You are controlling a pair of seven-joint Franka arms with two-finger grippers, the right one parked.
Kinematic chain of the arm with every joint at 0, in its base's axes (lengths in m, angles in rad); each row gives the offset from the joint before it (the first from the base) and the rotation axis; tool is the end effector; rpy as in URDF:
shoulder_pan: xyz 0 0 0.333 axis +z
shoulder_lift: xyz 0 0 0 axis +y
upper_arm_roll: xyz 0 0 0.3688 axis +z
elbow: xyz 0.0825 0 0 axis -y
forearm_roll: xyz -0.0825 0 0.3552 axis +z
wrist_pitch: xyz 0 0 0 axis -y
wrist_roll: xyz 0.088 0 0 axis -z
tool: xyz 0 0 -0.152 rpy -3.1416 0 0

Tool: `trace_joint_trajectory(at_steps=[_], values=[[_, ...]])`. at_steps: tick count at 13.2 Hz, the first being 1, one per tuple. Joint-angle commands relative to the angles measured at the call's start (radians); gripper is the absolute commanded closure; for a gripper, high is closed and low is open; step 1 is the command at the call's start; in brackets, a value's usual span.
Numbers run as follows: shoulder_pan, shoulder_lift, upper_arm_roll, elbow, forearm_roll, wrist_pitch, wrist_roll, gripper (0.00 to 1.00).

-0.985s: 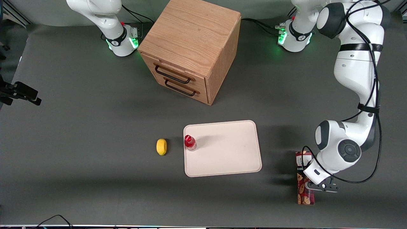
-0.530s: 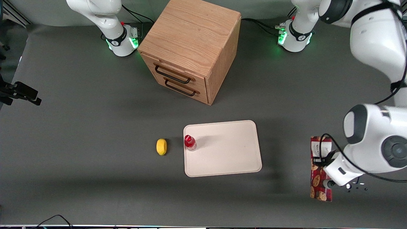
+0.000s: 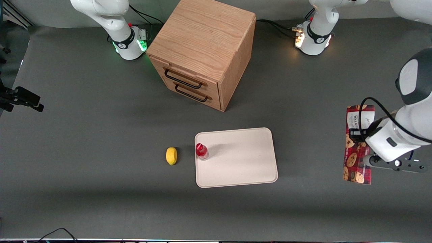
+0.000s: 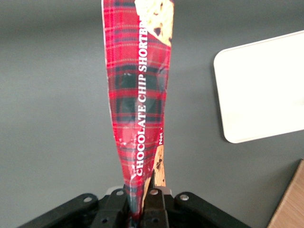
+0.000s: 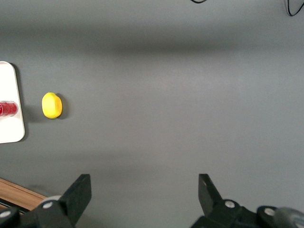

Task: Place red cookie box on tray
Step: 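Lift the box upright with the left gripper, then carry the box over the white tray and lower it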

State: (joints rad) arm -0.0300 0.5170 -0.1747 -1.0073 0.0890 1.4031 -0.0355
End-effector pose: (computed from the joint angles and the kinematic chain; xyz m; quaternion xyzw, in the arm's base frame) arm 0.6675 -0.0888 0.5532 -0.9958 0.0708 0.0569 0.0075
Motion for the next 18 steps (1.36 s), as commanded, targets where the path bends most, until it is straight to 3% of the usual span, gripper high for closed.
trace_joint_trajectory(at_steps=[1,3,8,14,16,18], values=[[-0.019,-0.038,-0.020,-0.086,-0.031,0.020,-0.100,1.00],[-0.019,-0.077,-0.087,-0.176,-0.031,0.084,-0.234,1.00],[-0.018,-0.259,-0.166,-0.609,-0.034,0.438,-0.410,1.00],[-0.024,-0.304,-0.250,-0.977,-0.009,0.882,-0.618,1.00],[-0.033,-0.267,-0.253,-1.002,0.061,0.964,-0.711,1.00],[-0.066,-0.194,-0.256,-0.990,0.240,1.008,-0.916,1.00]])
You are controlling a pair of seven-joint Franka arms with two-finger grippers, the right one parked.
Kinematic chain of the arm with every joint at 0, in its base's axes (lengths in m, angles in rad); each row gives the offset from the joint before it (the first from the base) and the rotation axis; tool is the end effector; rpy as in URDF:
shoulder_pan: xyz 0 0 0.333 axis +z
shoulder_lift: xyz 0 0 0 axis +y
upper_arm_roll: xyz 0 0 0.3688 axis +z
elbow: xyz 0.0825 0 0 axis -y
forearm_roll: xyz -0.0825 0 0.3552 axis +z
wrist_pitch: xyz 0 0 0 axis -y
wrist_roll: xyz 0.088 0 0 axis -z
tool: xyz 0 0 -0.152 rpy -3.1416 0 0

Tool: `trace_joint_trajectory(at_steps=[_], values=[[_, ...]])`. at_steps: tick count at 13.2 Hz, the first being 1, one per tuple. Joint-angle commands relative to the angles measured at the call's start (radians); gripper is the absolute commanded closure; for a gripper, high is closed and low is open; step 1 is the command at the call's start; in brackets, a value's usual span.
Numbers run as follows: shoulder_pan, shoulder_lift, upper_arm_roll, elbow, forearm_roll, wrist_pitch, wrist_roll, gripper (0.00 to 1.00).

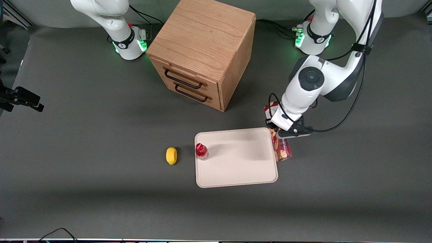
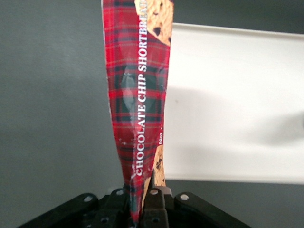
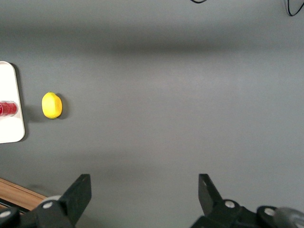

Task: Place red cookie box on tray
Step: 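Carry the box over the white tray and lower it, then open the left gripper to release the box on the tray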

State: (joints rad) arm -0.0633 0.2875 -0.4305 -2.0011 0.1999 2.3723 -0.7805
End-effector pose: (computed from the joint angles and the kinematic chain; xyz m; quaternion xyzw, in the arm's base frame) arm 0.5435 -0.2681 0.3622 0.9945 0.0863 0.0552 0.0227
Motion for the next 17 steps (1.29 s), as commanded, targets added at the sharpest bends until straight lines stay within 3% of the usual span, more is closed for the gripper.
trace_joint_trajectory(at_steps=[1,2,6,10,13,17], values=[[-0.035,0.068,-0.002,0.018,0.206,0.045,-0.245,1.00],[-0.035,0.100,-0.011,0.025,0.255,0.057,-0.271,1.00],[-0.038,0.234,-0.016,0.082,0.340,0.137,-0.264,1.00],[-0.044,0.329,-0.025,0.177,0.354,0.139,-0.264,1.00],[-0.049,0.380,-0.025,0.189,0.446,0.163,-0.267,1.00],[-0.047,0.394,-0.022,0.199,0.449,0.179,-0.266,1.00]])
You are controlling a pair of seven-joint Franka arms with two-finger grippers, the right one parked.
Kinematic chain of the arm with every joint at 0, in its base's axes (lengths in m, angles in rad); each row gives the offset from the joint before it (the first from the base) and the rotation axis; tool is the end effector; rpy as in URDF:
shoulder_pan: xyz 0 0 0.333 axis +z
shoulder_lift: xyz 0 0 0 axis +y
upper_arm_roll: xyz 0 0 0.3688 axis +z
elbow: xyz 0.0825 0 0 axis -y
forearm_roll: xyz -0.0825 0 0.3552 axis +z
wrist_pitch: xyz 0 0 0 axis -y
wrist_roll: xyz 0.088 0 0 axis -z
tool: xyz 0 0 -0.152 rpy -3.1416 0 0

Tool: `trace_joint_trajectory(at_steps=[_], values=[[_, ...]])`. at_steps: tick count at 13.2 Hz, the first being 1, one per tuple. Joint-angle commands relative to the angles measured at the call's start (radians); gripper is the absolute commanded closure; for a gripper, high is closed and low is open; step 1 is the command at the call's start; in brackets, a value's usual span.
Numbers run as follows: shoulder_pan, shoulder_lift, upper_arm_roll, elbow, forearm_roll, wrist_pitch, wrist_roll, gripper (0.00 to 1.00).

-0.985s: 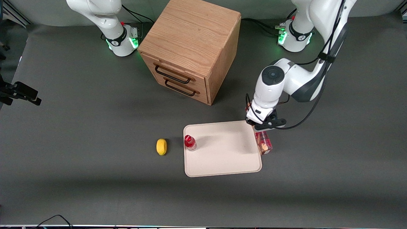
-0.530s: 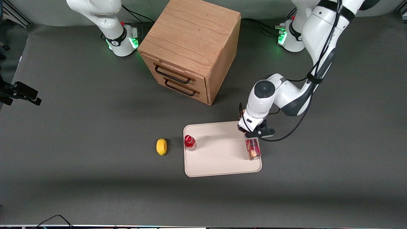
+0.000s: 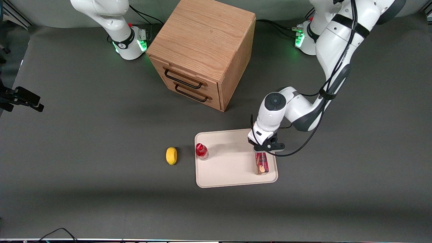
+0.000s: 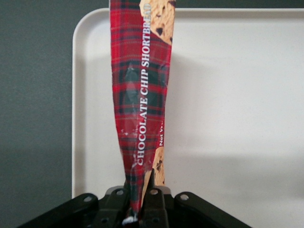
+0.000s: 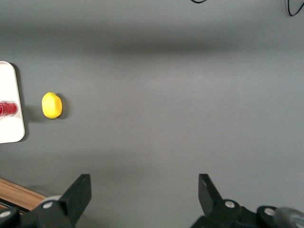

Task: Place red cookie box on tray
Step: 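Open the left gripper to release the box on the tray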

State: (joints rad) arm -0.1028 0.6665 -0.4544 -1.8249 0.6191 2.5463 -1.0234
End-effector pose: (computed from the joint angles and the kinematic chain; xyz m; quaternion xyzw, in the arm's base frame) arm 0.5948 -0.3258 0.2301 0.9944 0.0399 0.0964 0.0184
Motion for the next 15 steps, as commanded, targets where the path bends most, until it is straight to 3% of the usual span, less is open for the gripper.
trace_joint_trajectory(at_steps=[1,2,4,8,11,12,13,15], values=[[-0.006,0.015,0.003,0.029,0.030,0.003,-0.021,0.68],[-0.003,0.013,0.003,0.032,0.030,0.003,-0.020,0.31],[0.000,0.012,0.003,0.044,0.030,0.002,-0.004,0.00],[0.018,-0.024,0.002,0.067,0.013,-0.018,0.071,0.00],[0.038,-0.123,-0.029,0.067,-0.008,-0.163,0.103,0.00],[0.048,-0.169,-0.038,0.064,-0.063,-0.213,0.127,0.00],[0.060,-0.224,-0.040,0.064,-0.163,-0.272,0.231,0.00],[0.098,-0.332,-0.018,0.082,-0.449,-0.436,0.548,0.00]])
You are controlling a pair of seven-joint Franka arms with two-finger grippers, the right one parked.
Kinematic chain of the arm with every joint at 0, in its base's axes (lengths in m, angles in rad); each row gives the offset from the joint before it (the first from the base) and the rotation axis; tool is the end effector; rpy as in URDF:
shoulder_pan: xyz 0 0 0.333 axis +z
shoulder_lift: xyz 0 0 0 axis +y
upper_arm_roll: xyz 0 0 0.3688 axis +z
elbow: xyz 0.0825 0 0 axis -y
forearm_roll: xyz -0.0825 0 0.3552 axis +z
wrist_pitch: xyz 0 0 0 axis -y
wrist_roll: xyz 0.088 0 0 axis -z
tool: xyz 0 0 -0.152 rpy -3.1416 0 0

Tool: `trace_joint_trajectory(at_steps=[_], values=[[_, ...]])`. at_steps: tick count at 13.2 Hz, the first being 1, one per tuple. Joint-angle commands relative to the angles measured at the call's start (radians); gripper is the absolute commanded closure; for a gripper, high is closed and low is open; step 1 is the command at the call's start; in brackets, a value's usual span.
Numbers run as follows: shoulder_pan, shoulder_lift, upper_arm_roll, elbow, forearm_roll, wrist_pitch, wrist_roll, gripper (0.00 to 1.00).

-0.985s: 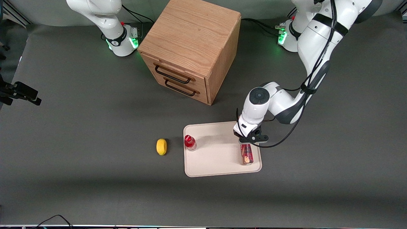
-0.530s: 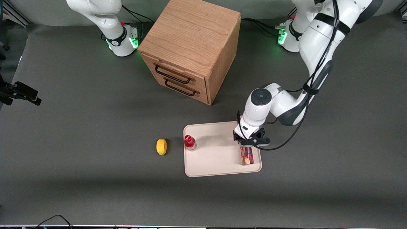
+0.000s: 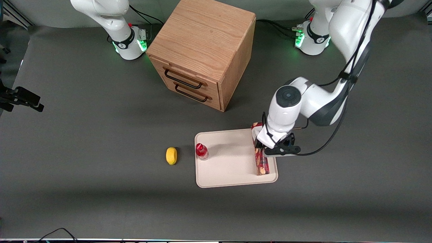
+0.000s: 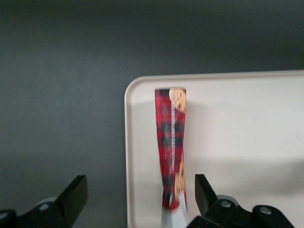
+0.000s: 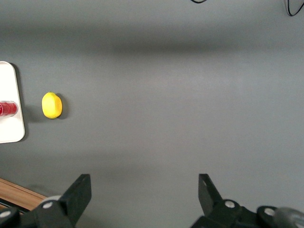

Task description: Place red cookie box on tray

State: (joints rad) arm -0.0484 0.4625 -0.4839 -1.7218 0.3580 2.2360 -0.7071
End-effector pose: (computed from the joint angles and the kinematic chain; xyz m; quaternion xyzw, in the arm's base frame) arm 0.6093 -0.2878 0.3712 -0.9973 -0.0118 -0.0724 0.0015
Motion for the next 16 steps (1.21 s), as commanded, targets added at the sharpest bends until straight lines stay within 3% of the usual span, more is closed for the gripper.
trace_joint_trajectory(at_steps=[1,6,10,16], values=[[0.053,-0.174,0.069,-0.001,-0.274,-0.228,0.338,0.00],[0.047,-0.375,0.243,0.128,-0.300,-0.594,0.452,0.00],[0.044,-0.476,0.350,0.076,-0.300,-0.622,0.558,0.00],[0.045,-0.551,0.381,-0.080,-0.320,-0.523,0.558,0.00]])
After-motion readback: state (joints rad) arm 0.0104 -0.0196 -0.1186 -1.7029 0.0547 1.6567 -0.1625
